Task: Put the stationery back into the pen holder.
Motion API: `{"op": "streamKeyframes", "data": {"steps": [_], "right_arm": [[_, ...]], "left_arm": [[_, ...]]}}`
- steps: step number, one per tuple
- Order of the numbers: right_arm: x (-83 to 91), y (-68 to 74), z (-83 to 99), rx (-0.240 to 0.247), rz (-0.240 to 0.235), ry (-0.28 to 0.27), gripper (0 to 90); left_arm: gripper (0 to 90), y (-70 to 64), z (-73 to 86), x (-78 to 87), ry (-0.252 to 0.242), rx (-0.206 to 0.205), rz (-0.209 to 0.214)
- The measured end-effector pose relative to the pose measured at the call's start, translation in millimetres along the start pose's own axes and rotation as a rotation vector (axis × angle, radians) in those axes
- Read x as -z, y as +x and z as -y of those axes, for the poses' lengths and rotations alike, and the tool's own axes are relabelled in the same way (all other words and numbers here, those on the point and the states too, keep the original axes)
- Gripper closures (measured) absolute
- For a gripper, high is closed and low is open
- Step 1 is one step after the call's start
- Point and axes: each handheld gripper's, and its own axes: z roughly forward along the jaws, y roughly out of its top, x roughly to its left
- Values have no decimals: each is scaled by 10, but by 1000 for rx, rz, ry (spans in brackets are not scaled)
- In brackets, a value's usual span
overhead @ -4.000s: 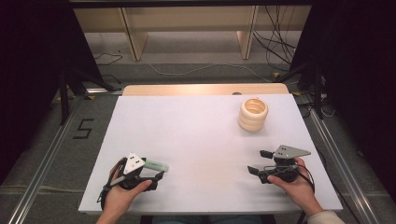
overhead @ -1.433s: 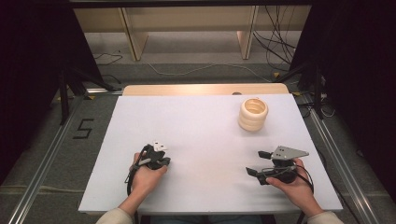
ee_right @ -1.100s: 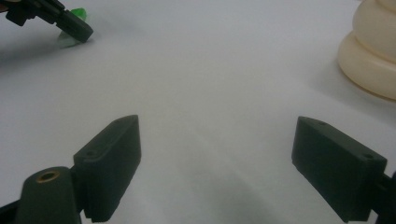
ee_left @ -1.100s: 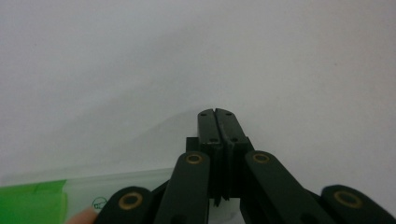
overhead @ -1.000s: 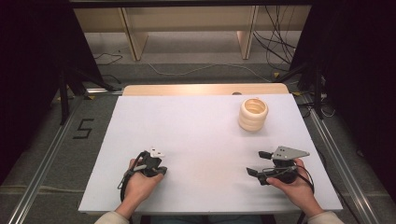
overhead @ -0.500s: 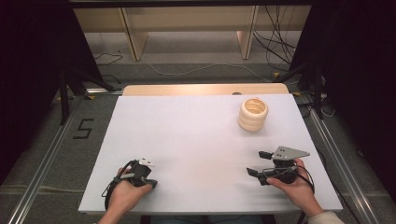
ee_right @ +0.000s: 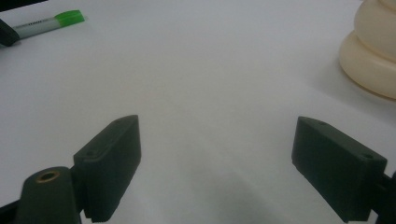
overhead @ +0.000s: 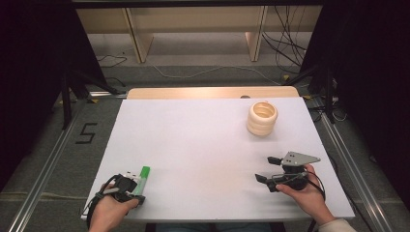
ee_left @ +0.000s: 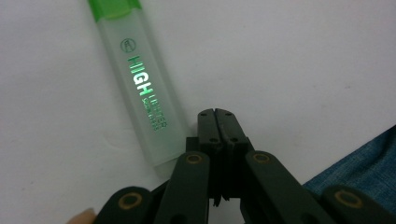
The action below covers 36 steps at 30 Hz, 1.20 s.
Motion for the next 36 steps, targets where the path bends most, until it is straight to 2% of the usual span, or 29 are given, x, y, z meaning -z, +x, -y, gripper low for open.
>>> {"op": "streamKeyframes", "data": {"steps": [7,8,9,10,11,12,13,14,15,16,17,18,21,25,30,36], "right_arm": [[-1,3,-3,-1,-1,1,166],[0,2,-4,-2,0,0,167],[0,2,-4,-2,0,0,167],[1,2,-6,-2,1,0,167],[1,2,-6,-2,1,0,167],[0,1,-7,-3,1,2,167],[0,1,-7,-3,1,2,167],[-3,0,-7,-5,0,0,167],[-5,-3,-8,0,0,-3,167],[-5,-3,-8,0,0,-3,167],[-7,-4,-9,0,0,-3,167],[-10,-3,-11,1,0,-3,167],[-11,-1,-14,1,1,-1,167],[-16,-10,-11,0,-1,-7,167],[-9,-13,-13,2,-1,-4,167],[-11,-5,-17,-1,-1,-4,167]], "left_arm": [[893,-14,-13,3,7,-18,-13],[840,-26,-21,12,7,-21,-9],[840,-39,-39,31,-5,-19,-11],[776,-49,-65,62,-16,-25,-16],[776,-60,-94,91,-31,-26,-28],[680,-63,-126,119,-45,-18,-44],[680,-51,-160,147,-56,-13,-63],[572,-37,-191,164,-63,-5,-84],[513,-21,-222,170,-66,6,-111],[513,1,-252,165,-51,17,-134],[449,26,-284,144,-30,30,-154],[344,56,-318,121,-9,49,-163],[331,137,-420,34,2,99,-179],[328,220,-540,-48,46,138,-154],[356,253,-630,-94,113,171,-153],[400,234,-651,-141,141,193,-145]]}}
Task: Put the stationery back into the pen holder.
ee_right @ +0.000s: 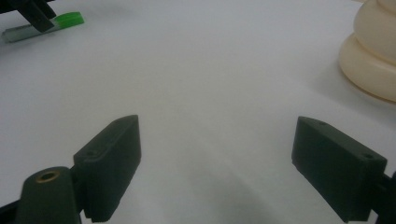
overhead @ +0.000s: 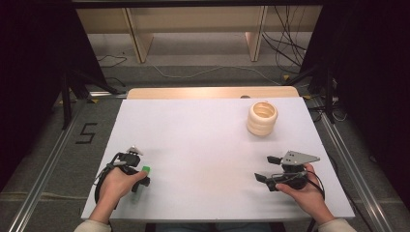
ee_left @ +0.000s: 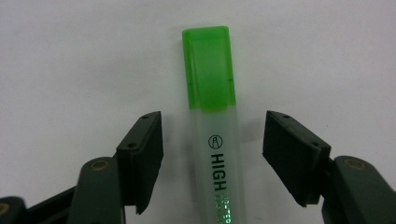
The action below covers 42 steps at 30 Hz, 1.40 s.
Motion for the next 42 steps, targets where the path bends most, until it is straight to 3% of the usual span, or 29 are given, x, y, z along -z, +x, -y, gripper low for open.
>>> {"op": "streamKeyframes", "data": {"steps": [8,26,33,42], "right_arm": [[5,-4,-2,3,-2,1,167],[7,0,-3,1,-5,2,167],[8,1,-5,2,-4,4,167],[10,2,-5,2,-5,2,167]], "left_arm": [[459,-21,20,-18,39,26,-16],[557,-38,4,-19,49,33,-57],[661,-50,4,-14,45,40,-59],[664,-46,13,-9,35,45,-54]]}}
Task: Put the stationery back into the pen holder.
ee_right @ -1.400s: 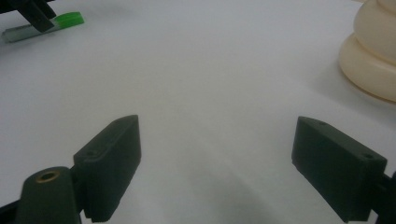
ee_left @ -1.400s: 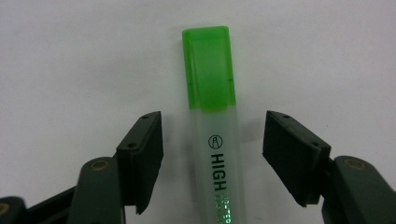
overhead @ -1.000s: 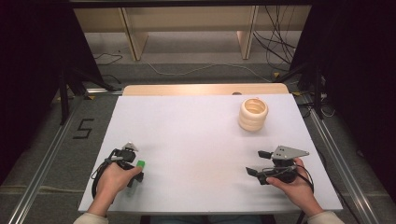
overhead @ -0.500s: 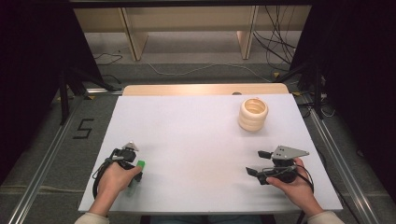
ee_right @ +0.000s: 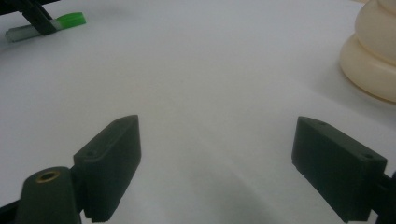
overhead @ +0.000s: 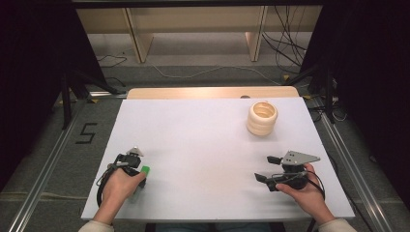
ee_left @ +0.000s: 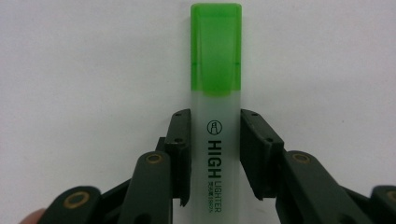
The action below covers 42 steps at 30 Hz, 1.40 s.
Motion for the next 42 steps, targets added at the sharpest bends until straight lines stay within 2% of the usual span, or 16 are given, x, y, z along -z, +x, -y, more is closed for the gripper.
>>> {"op": "streamKeyframes", "data": {"steps": [3,7,12,14,17,21,22,26,27,30,34,35,36,37,40,42], "right_arm": [[0,4,-1,-2,-1,0,167],[-4,7,-3,1,-2,-5,167],[-4,16,-7,0,-4,-5,167],[-5,19,-8,2,-5,-6,167],[-3,24,-12,2,-4,-6,167],[-7,31,-18,4,-5,-15,167],[-5,34,-21,3,-4,-15,167],[-13,87,-65,-21,-10,-45,167],[-13,87,-65,-21,-10,-45,167],[-42,144,-123,-34,-21,-70,173],[-67,186,-185,-30,-27,-97,196],[-83,214,-232,-23,-26,-118,223],[-91,230,-257,-25,-24,-133,227],[-91,230,-257,-25,-24,-133,227],[-149,274,-366,-33,-29,-170,242],[-187,287,-412,-38,-36,-187,247]], "left_arm": [[665,3,8,22,-28,-4,25],[665,-34,13,85,-102,-36,24],[665,-110,17,130,-237,-109,60],[665,-149,16,135,-292,-123,87],[665,-195,12,137,-401,-160,124],[666,-267,15,135,-525,-197,144],[666,-288,14,135,-557,-221,152],[666,-439,1,116,-719,-286,174],[666,-483,-7,111,-750,-309,175],[666,-642,-28,98,-833,-341,200],[666,-870,-64,101,-927,-393,213],[666,-985,-93,103,-973,-414,236],[666,-1045,-106,103,-985,-421,240],[666,-1045,-106,103,-985,-421,240],[666,-1229,-144,77,-1003,-443,252],[666,-1352,-169,48,-997,-463,272]]}}
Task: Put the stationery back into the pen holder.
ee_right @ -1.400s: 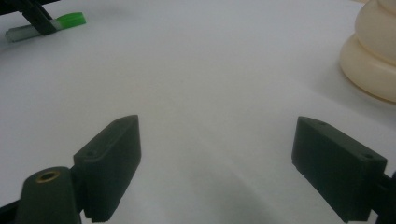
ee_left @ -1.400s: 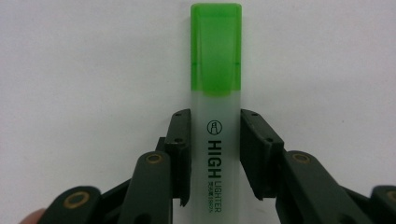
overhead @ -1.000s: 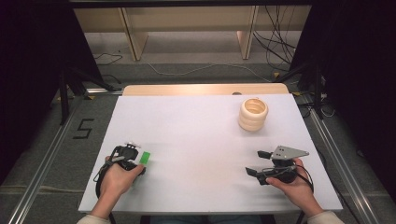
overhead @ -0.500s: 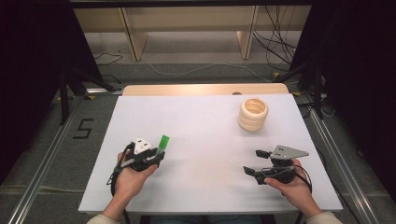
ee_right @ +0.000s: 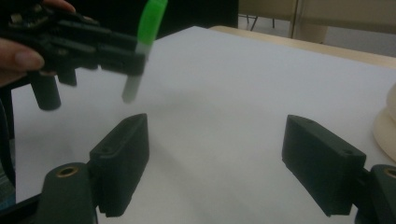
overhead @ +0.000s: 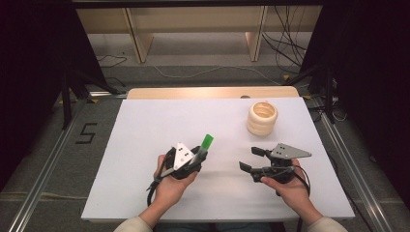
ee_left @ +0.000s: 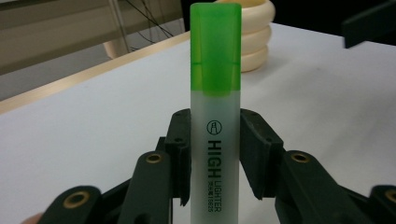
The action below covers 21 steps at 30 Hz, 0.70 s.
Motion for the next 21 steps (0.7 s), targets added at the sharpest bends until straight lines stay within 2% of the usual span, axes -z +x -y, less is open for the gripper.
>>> {"op": "streamKeyframes", "data": {"steps": [2,3,11,21], "right_arm": [[-46,12,-36,-9,-2,-9,252],[-46,12,-36,-9,-2,-9,252],[-230,32,-161,-20,1,-45,290],[-352,32,-216,-37,2,-52,320]], "left_arm": [[666,-134,-19,-113,0,-6,32],[667,-134,-19,-113,0,-6,32],[667,-393,-97,-316,-5,-31,81],[667,-466,-136,-364,-19,-21,86]]}}
